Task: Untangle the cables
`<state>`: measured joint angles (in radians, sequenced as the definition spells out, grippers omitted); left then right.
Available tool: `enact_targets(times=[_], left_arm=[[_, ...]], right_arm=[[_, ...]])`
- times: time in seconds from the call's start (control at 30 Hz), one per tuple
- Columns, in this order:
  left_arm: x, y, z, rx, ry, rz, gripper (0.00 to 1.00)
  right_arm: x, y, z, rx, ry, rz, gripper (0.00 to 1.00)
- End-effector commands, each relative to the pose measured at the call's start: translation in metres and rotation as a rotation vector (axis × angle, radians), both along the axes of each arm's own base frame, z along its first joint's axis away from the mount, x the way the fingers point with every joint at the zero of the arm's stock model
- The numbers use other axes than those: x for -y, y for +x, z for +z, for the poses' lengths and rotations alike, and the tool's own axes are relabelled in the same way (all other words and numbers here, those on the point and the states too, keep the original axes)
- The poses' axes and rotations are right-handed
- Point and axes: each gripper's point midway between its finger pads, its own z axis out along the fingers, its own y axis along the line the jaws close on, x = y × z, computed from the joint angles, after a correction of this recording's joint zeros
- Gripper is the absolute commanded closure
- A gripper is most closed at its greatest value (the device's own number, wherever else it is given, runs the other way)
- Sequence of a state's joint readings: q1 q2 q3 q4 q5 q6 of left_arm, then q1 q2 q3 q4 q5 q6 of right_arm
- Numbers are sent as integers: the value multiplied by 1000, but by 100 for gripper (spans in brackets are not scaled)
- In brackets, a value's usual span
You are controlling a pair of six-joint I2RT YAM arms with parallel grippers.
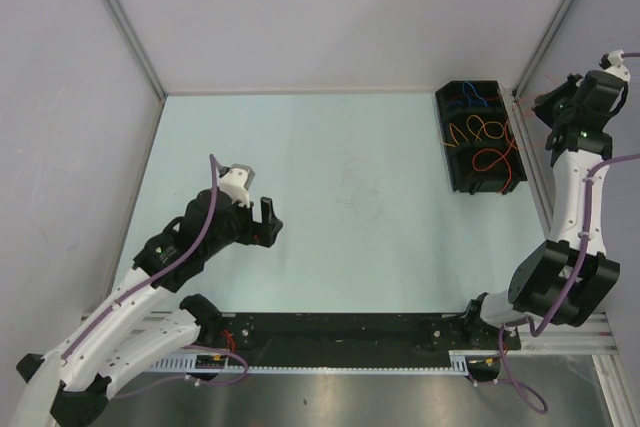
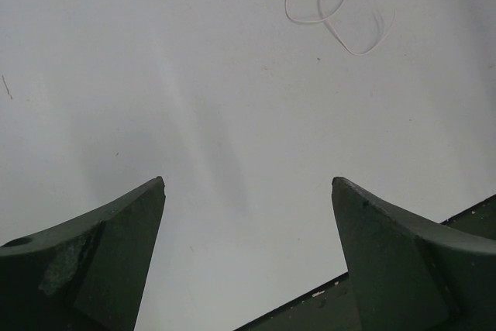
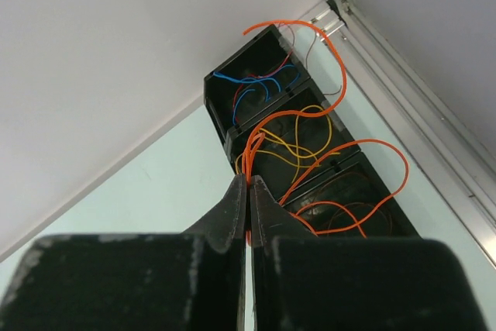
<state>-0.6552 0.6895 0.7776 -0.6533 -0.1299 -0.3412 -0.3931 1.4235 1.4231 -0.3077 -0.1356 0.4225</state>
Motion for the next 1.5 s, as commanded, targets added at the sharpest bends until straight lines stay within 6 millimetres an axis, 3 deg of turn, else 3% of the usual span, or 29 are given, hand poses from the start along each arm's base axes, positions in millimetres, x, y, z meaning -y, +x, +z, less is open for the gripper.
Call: enact_targets(times=[0.0,0.3,0.73,0.87,1.0,1.23,1.47], left_arm=[[-2,3,6,24,-25,29,7],[-3,1,10,39,-37,28,7],[-3,1,10,41,-40,30,7],[-3,1,11,42,-41,28,7],[-3,1,11,45,-42,29,7],[-3,0,13,51,-48,28,7],[-4,0,14,54,-50,26,7]], right_arm=[[-5,4,3,18,-47,3,100],[-13,25,-53,-83,-28,33,100],[-23,41,-108,-153,19,76,100],[-26,36,-122,-181,41,70,100],[-29,21,-156,-248,80,41,100],[-33,-2,-198,-339,125,-13,100],[-34,-5,-233,-422,168,-53,100]])
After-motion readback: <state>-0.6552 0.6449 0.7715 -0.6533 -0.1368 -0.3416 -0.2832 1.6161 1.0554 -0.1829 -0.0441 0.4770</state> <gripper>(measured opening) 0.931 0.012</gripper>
